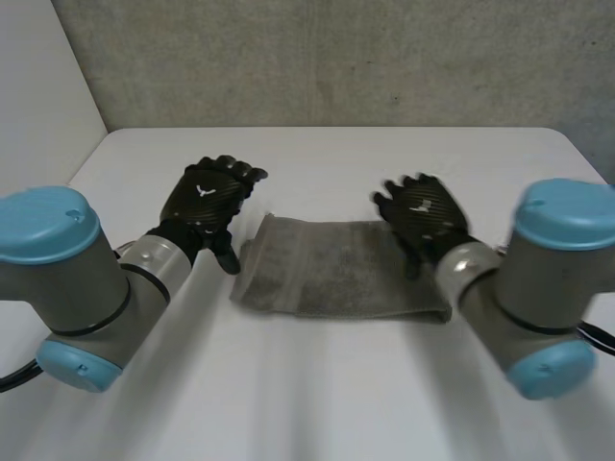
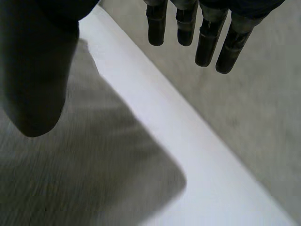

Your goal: Fold the towel.

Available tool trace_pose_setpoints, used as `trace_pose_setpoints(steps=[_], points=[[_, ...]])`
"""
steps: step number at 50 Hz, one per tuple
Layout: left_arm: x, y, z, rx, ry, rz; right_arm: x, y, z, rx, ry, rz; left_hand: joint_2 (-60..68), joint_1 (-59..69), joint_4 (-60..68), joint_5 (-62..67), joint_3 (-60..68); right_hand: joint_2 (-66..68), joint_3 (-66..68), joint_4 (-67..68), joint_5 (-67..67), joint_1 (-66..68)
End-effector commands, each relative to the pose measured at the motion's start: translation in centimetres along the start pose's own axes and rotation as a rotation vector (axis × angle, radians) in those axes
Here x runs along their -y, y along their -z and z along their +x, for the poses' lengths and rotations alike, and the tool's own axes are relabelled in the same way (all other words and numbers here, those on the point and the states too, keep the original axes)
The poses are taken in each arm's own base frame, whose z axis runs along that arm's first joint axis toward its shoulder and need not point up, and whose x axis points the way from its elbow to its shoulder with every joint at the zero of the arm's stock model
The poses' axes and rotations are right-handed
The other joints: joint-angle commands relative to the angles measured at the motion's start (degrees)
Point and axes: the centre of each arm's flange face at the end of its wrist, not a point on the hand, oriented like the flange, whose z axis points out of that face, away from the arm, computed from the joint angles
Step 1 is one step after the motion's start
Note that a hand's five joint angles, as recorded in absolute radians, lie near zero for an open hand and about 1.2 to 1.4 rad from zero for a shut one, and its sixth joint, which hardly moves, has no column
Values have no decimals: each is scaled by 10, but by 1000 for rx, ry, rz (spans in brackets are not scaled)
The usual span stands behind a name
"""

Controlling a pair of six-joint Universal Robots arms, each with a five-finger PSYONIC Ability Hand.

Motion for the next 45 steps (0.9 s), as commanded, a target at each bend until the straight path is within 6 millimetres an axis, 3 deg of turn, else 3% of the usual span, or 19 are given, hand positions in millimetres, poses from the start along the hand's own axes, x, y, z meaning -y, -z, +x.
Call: trace_pose_setpoints(steps=[1,4,6,9,11,18,21,22,24,25,27,28,29,30,33,34,36,40,45], points=[[-5,3,12,-32,2,-14,-48,19,14,24,-95,-185,-34,-41,-35,-113,-28,-7,-8,-14,0,4],[-7,4,15,-40,3,-20,-57,21,12,45,-94,-210,-34,-41,-35,-113,-28,65,64,58,72,76],[-8,3,16,-41,3,-23,-66,16,15,33,-93,-225,-34,-41,-35,-113,-28,373,372,366,380,384],[-8,3,16,-41,3,-23,-68,13,17,30,-96,-226,-34,-41,-35,-113,-28,452,451,445,459,463],[-8,3,16,-42,4,-25,-65,8,22,17,-97,-211,-34,-41,-35,-113,-28,657,656,650,664,668],[-7,4,15,-38,5,-23,-47,0,32,-25,-75,-137,-34,-41,-35,-113,-28,658,657,652,665,669],[-5,4,13,-30,3,-17,-10,-7,30,-26,-53,-22,-34,-41,-35,-113,-28,658,657,652,665,669],[-3,4,12,-21,3,-15,-9,-7,30,-26,-53,-21,-34,-41,-35,-113,-28,658,657,652,665,669],[-2,4,10,-8,3,-12,23,-10,6,34,-30,82,-34,-41,-35,-113,-28,658,657,652,665,669],[2,4,6,12,2,-5,23,-10,6,34,-30,82,-34,-41,-35,-113,-28,658,657,652,665,669],[5,4,1,34,1,3,47,-13,-28,123,-3,168,-36,-43,-37,-115,-30,658,657,652,665,669],[10,4,-4,60,7,13,47,-13,-28,124,-3,168,-36,-43,-37,-115,-30,658,657,652,665,669],[10,4,-4,60,7,13,52,-16,-50,181,7,195,-36,-43,-37,-115,-30,658,657,652,665,669],[13,4,-10,86,18,18,53,-16,-50,181,7,196,-36,-43,-37,-115,-30,658,657,652,665,669],[18,4,-26,155,52,32,61,-24,-105,352,14,273,-34,-41,-35,-113,-28,658,657,652,665,669],[20,4,-35,189,76,45,61,-24,-105,352,14,274,-34,-41,-35,-113,-28,658,657,652,665,669],[22,5,-44,221,102,56,54,-30,-132,443,-3,286,-34,-41,-35,-113,-28,658,657,652,665,669],[24,5,-54,246,162,76,46,-35,-149,463,-7,259,-33,-40,-33,-111,-26,658,657,652,665,669],[23,5,-53,244,168,73,44,-39,-139,378,-8,207,-33,-40,-33,-111,-26,658,657,652,665,669]])
